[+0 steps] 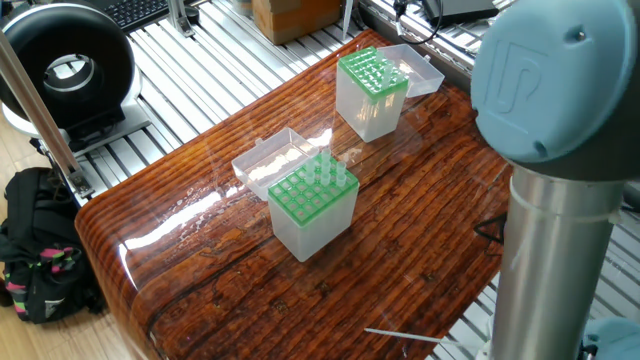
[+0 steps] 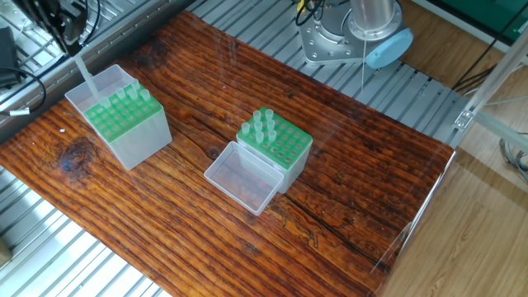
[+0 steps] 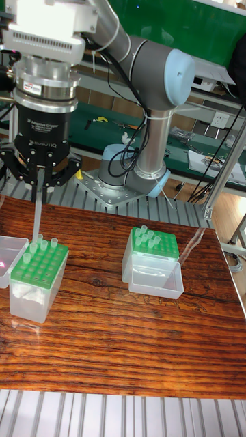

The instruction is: Transfer all large pipette tips from one holder to another

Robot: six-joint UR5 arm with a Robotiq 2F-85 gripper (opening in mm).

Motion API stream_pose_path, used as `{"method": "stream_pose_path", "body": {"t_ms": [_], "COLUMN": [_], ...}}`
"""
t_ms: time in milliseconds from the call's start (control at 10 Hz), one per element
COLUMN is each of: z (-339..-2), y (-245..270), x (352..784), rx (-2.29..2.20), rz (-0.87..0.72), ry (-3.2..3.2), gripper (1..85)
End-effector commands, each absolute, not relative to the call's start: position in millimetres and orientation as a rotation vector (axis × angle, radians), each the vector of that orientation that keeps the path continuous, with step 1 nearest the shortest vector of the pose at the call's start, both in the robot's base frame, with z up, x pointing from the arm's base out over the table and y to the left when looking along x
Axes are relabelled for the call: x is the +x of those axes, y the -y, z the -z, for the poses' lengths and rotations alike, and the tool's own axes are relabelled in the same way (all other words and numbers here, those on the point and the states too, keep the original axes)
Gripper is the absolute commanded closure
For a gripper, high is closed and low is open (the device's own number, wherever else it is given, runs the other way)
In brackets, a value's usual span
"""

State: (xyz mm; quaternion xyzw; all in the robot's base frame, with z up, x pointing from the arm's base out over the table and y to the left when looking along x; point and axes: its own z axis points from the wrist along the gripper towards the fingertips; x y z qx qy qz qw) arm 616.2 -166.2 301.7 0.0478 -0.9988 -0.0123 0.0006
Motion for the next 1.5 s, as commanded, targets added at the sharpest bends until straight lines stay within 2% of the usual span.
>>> {"method": "stream_pose_path", "body": {"t_ms": [0,600,1400], "z": [-295,-294,-270], "y": [176,169,179], "x": [623,633,642], "rx": [0.121,0.116,0.154], "rz": [0.01,0.019,0.003], "ry": [3.122,3.123,3.147], "gripper": [81.7,81.3,81.3]}}
